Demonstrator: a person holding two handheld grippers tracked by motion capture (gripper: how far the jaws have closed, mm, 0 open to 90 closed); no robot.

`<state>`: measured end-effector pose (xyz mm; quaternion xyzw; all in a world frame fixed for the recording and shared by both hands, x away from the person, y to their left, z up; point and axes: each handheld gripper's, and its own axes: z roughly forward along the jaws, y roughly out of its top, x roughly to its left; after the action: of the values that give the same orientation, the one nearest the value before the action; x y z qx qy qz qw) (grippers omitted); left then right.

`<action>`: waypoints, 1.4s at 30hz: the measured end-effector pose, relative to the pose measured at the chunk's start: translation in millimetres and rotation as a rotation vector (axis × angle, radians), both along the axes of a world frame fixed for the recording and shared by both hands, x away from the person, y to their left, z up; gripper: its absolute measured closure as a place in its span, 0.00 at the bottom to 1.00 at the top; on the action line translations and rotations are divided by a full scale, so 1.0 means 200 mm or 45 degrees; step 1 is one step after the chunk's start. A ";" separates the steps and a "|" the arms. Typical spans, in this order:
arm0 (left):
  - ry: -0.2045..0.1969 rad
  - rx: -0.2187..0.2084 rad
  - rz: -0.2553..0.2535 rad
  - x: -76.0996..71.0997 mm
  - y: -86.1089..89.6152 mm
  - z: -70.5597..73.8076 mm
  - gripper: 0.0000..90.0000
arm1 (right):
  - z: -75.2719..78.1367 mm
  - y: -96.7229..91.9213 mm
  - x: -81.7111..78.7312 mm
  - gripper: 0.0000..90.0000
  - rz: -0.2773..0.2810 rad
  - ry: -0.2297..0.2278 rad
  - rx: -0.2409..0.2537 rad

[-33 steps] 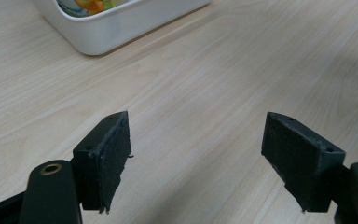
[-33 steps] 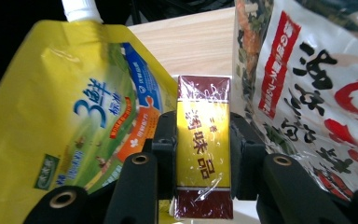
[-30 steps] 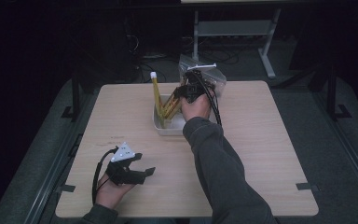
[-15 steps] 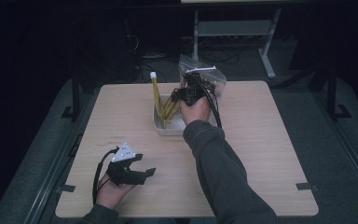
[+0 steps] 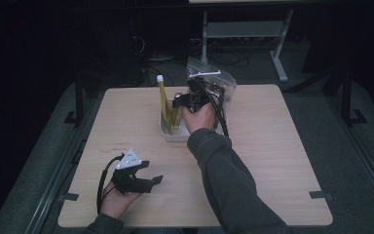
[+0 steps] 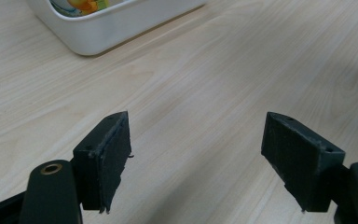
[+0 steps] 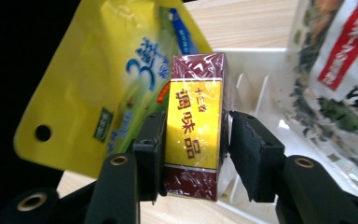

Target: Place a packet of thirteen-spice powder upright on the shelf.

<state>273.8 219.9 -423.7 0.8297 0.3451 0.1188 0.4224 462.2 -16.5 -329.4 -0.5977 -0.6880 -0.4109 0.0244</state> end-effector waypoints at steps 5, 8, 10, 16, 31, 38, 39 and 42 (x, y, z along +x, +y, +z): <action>-0.002 0.003 -0.006 0.00 0.00 0.00 0.26 | 0.00 0.02 -0.03 0.59 0.030 0.008 -0.006; -0.002 -0.001 -0.005 0.00 -0.01 0.00 0.26 | 0.00 0.02 -0.04 0.58 0.042 0.010 -0.008; -0.001 -0.001 -0.005 0.00 -0.01 0.00 0.26 | -0.01 0.03 -0.05 0.57 0.053 0.025 -0.004; -0.001 0.004 -0.007 0.00 -0.01 0.00 0.26 | -0.04 0.04 -0.05 0.56 0.064 0.046 -0.015; -0.003 0.008 -0.004 0.00 0.00 0.00 0.26 | -0.06 0.04 -0.02 0.56 0.086 0.059 0.030; -0.005 0.009 -0.005 0.00 -0.01 0.00 0.26 | -0.07 -0.01 -0.03 0.59 0.083 0.065 0.037; -0.004 0.013 -0.007 0.00 -0.01 0.00 0.26 | -0.07 -0.02 -0.03 0.59 0.081 0.065 0.037; 0.001 0.012 -0.006 0.00 -0.01 0.00 0.26 | -0.08 -0.02 -0.02 0.63 0.068 0.057 -0.006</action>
<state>273.3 217.4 -424.6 0.8325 0.3427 0.1192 0.4188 458.1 -21.4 -346.3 -0.5884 -0.7039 -0.3949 0.0493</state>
